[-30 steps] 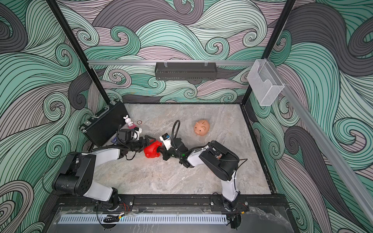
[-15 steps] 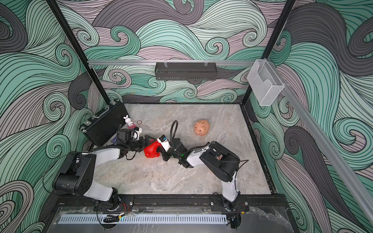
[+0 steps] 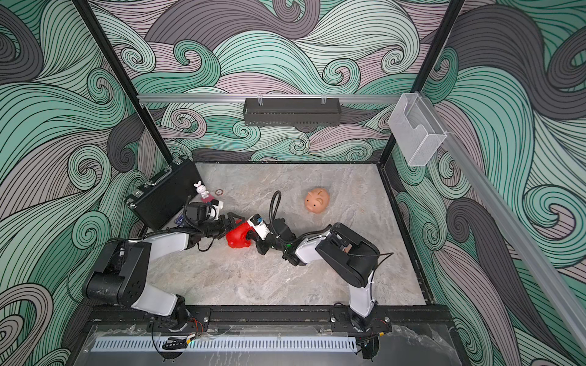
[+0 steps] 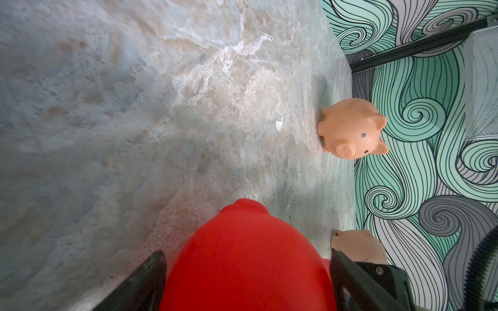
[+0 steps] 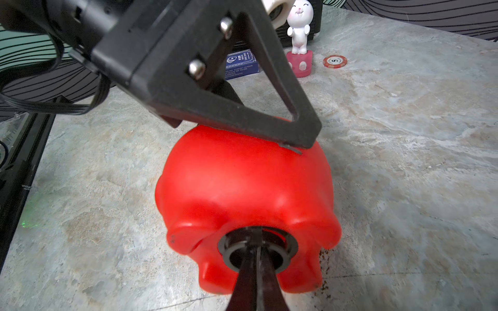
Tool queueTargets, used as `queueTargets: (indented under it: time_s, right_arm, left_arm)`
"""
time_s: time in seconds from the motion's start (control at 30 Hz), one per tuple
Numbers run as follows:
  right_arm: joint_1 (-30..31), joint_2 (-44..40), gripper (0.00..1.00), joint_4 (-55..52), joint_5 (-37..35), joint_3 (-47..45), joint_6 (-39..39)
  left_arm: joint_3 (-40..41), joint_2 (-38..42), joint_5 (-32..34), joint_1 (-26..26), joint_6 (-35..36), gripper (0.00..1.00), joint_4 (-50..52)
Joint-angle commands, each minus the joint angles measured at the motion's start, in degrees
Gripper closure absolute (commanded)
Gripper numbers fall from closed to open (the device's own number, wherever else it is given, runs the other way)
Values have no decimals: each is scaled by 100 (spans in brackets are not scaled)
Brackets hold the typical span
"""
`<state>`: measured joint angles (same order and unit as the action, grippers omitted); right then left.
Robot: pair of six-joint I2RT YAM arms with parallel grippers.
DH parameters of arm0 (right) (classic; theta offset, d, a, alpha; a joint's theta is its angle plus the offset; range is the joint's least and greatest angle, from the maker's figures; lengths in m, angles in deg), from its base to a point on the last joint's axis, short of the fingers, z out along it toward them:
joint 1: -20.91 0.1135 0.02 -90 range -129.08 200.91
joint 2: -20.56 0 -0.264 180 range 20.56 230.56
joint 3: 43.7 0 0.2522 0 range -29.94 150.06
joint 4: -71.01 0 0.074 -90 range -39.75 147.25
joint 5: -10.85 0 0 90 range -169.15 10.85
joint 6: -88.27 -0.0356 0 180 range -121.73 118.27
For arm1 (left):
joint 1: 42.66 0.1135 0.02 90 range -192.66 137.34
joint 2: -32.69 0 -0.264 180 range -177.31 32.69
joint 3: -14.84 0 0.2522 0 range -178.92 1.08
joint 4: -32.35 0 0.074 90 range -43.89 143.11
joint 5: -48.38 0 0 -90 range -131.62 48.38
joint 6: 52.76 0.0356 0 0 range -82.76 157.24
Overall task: Open piggy banks
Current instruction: Open the lid on the piggy bank.
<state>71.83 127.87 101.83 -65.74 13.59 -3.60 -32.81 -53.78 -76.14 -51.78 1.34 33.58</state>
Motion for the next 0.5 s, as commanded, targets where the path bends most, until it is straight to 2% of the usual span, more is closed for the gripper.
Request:
queueTargets:
  time_s: [0.0,0.23,0.33,0.47]
  right_arm:
    - [76,-227,100,291,141,-140,14]
    - [68,-340,100,184,119,-234,-25]
    - [50,-510,100,286,-63,-449,-293]
    - [50,-1052,100,-582,-409,-598,-838]
  left_arm:
    - [134,-246,121,-67,114,10,944]
    - [128,-246,122,-63,119,10,946]
    - [130,-228,121,-62,118,10,954]
    - [128,-178,150,-59,136,10,996]
